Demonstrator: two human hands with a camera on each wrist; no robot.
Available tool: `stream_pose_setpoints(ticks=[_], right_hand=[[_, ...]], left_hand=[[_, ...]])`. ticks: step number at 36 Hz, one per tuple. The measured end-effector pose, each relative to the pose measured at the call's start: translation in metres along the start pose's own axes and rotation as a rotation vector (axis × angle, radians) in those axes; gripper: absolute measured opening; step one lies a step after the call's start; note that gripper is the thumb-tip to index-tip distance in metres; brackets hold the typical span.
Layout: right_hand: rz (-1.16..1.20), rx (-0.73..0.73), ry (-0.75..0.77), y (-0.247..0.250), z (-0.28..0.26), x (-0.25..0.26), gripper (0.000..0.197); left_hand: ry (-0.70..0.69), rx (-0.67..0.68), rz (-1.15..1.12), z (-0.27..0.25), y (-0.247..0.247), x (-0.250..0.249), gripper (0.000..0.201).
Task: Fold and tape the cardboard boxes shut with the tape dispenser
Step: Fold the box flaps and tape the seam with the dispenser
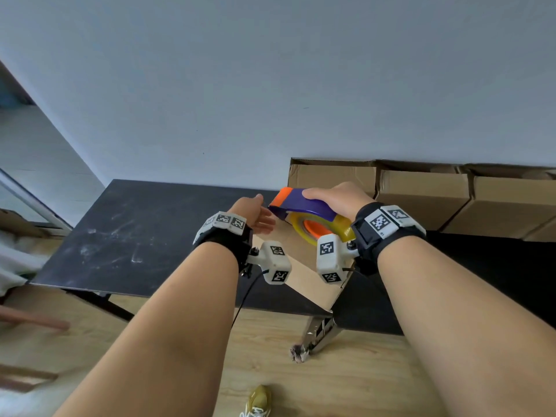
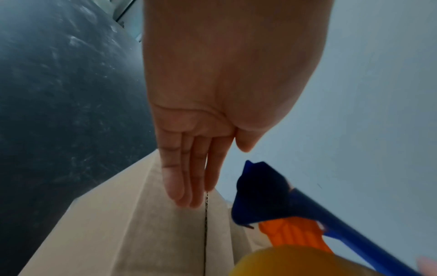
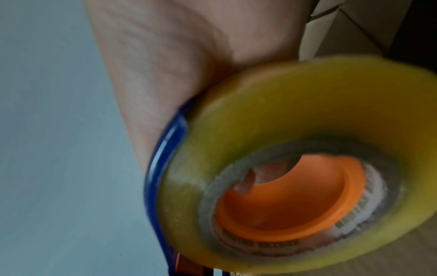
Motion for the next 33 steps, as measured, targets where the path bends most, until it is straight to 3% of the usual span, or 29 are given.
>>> stream_pose_setpoints(ticks=[3, 19, 26, 33], right_hand=[[0.007, 0.018, 0.005, -0.001, -0.001, 0.0, 0.048], [-0.03, 0.089, 0.027, 0.0, -0.011, -0.007, 0.049], [-0.1, 0.102, 0.032, 0.002, -0.012, -0.009, 0.052], [-0.112, 0.102, 0.025, 0.003, -0.013, -0.01, 0.047]], left_hand=[[0.02, 0.068, -0.022, 0.001, 0.003, 0.003, 0.058], [0.119, 0.138, -0.083, -0.005, 0.005, 0.005, 0.03], [0.183, 0.218, -0.091, -0.005, 0.004, 0.007, 0.043], [0.136, 0.166, -0.118, -0.004, 0.002, 0.01, 0.027]])
Point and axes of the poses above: each hand's wrist, its own z-axis towards the middle knuckle, its own y-axis out of the back of the hand, x = y × z, the point moved 1 cm from there along z, towards the middle knuckle, and after that the axes turned 4 degrees about y, right-handed, at the moved point
